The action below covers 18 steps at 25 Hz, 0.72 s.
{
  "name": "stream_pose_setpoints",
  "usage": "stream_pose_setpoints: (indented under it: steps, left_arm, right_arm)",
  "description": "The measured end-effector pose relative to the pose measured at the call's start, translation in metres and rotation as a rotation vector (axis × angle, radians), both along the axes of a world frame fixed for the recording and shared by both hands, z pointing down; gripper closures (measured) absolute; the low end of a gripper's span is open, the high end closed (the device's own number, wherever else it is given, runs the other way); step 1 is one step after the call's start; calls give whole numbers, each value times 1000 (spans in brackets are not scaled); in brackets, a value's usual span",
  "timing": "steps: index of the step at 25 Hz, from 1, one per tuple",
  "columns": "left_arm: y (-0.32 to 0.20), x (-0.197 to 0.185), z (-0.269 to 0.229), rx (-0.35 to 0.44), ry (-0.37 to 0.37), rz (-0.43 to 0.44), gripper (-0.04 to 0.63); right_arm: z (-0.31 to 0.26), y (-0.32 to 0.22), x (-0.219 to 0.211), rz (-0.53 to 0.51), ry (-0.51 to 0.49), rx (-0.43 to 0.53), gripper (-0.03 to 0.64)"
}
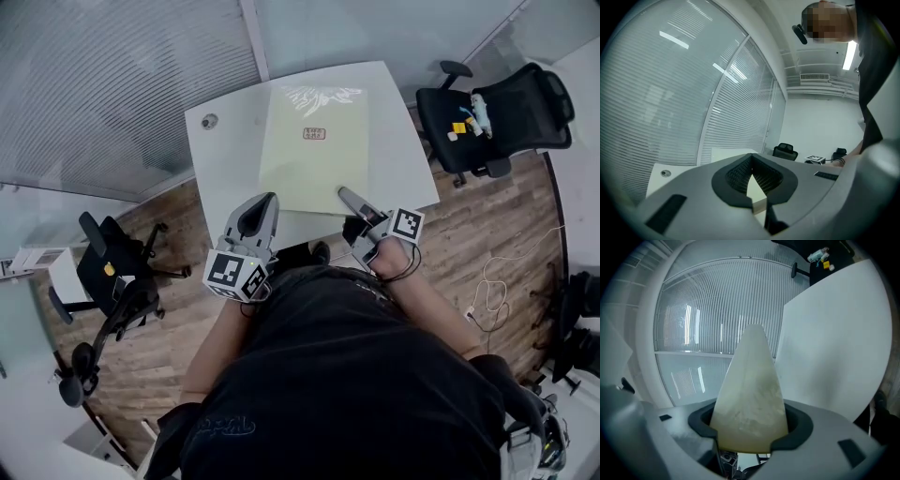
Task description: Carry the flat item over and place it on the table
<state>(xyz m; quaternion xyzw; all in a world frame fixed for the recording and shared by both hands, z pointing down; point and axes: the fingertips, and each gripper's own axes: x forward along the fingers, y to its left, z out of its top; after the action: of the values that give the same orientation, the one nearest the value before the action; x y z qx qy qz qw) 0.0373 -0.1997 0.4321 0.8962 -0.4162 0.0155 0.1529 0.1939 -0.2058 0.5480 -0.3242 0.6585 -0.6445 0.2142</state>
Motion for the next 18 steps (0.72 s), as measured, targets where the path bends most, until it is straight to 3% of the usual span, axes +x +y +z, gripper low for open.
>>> stream_pose_setpoints:
  steps: [18]
  left_arm:
    - [-72,0,36,-79,-9,47,581]
  right_arm:
    - [69,-46,-8,-38,92,-86,328]
